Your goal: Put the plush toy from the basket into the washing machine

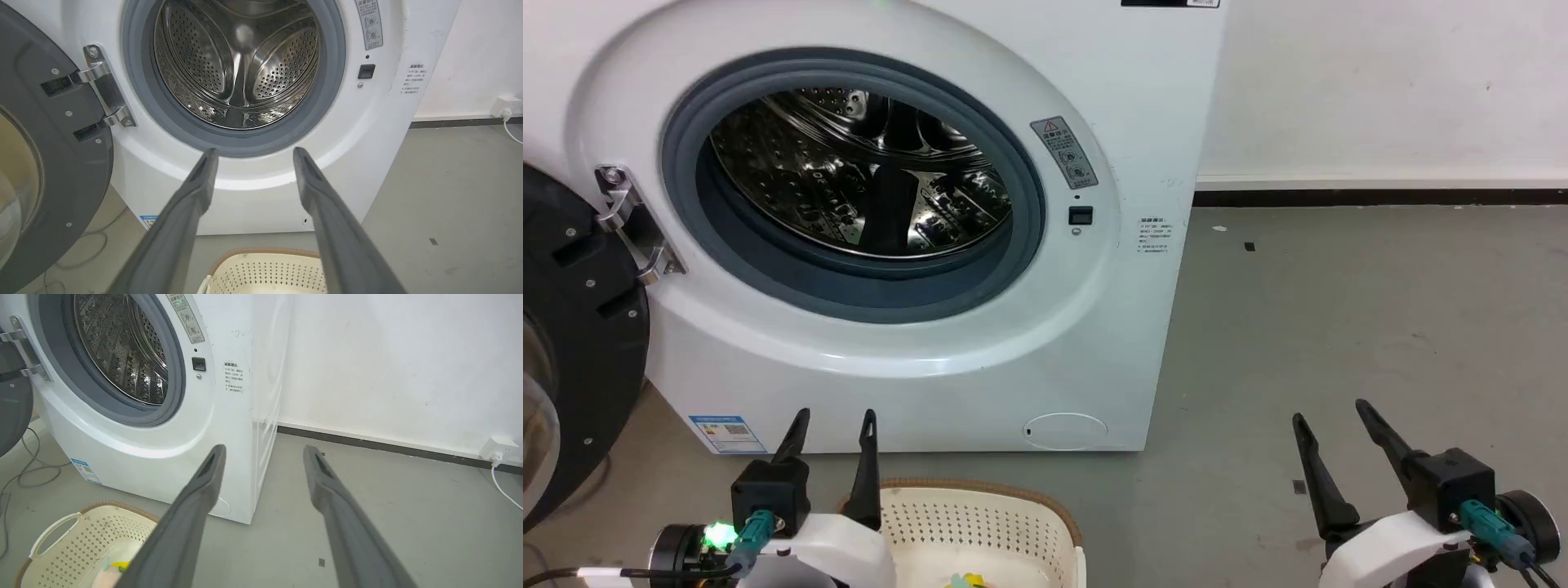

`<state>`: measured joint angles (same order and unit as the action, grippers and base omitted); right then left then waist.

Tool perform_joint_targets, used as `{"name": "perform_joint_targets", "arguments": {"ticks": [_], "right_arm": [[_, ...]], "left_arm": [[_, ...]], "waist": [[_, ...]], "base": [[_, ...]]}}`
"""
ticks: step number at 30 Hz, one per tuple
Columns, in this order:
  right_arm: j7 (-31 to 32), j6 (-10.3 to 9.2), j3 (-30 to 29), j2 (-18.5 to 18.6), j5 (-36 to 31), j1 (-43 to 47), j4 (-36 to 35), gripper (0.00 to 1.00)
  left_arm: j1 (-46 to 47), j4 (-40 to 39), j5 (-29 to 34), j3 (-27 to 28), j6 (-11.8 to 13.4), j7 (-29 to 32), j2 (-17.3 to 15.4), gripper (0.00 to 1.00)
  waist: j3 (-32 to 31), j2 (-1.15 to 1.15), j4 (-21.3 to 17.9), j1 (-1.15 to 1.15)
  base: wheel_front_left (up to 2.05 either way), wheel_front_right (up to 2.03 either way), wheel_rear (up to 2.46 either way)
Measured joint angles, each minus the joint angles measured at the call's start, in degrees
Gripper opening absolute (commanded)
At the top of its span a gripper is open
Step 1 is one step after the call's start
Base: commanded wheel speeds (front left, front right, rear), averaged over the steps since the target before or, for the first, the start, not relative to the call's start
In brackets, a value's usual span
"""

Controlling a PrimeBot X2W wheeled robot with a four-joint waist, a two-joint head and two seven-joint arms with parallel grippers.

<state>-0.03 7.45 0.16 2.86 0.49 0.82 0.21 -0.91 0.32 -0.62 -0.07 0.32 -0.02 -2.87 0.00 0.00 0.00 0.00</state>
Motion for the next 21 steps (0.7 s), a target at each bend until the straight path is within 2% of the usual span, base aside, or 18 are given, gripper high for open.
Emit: {"name": "perform_joint_targets", "arguments": {"ticks": [21], "right_arm": [[-2.14, 0.0, -0.21, 0.0, 1.63, -0.01, 0.33, 1.0]], "left_arm": [[0.01, 3.16, -1.77, -1.56, 0.51, -2.15, 0.01, 1.0]], "waist": [[1.4, 0.0, -0.56, 0.0]], "base": [[0.0, 0.0, 0.0]]}}
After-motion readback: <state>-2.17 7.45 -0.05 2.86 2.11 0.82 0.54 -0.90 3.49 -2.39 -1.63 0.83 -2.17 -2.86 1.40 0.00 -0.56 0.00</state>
